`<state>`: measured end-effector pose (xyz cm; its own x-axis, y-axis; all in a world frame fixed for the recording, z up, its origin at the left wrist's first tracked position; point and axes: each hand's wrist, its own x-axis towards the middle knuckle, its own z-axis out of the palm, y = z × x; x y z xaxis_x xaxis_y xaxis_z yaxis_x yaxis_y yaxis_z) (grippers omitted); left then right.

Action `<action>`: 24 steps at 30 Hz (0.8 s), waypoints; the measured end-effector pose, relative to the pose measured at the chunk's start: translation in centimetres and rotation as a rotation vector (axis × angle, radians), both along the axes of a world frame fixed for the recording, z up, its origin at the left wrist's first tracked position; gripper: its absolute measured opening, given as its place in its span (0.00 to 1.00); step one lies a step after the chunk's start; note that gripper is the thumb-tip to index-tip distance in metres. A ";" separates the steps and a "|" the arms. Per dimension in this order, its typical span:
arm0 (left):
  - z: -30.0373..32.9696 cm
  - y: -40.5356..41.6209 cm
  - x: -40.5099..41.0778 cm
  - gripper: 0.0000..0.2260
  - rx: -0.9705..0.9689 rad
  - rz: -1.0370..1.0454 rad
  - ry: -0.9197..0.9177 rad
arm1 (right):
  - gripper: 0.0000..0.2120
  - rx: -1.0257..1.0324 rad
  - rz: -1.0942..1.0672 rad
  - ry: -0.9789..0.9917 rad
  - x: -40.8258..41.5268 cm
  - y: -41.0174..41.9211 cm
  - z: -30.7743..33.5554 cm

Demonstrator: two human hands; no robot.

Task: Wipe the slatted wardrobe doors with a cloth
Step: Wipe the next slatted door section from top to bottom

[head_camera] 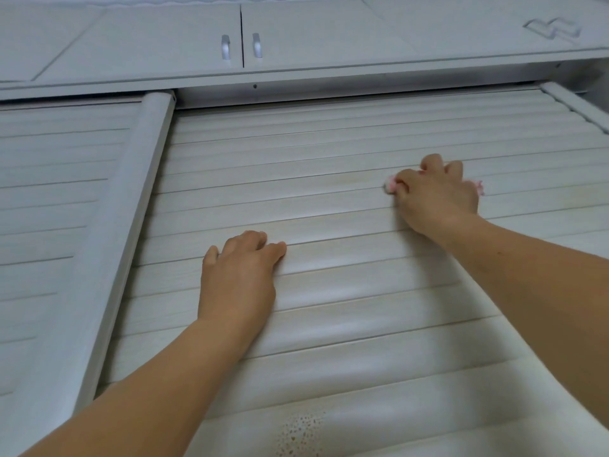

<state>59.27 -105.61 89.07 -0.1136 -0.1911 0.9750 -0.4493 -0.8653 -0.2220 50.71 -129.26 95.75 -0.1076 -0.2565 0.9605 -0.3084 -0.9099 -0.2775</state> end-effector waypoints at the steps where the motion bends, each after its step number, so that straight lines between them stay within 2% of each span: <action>1: 0.0 0.0 0.0 0.26 -0.002 -0.002 -0.010 | 0.16 0.018 0.011 -0.013 0.1 0.0 0.0; 4: 0.3 -0.3 0.0 0.24 -0.028 0.007 -0.035 | 0.15 -0.020 0.030 -0.030 1.2 2.2 0.0; 8: 0.8 -0.9 0.1 0.21 -0.078 0.035 -0.106 | 0.17 -0.290 0.122 -0.017 4.0 6.3 -0.2; 10: 1.1 -1.2 0.0 0.20 -0.103 0.049 -0.176 | 0.20 -0.397 0.197 0.041 5.1 7.6 -0.2; 12: 1.2 -1.5 0.1 0.21 -0.102 0.093 -0.169 | 0.21 -0.434 0.238 0.129 5.3 8.0 0.2; 14: 1.3 -1.6 0.1 0.20 -0.090 0.109 -0.162 | 0.22 -0.429 0.230 0.191 4.9 7.4 0.9; 17: 1.7 -1.6 -0.2 0.16 -0.088 0.121 -0.182 | 0.23 -0.376 0.163 0.180 4.1 5.2 2.1; 24: 2.4 -1.5 1.0 0.14 -0.080 0.086 -0.266 | 0.23 -0.080 0.070 0.064 1.6 -2.6 2.9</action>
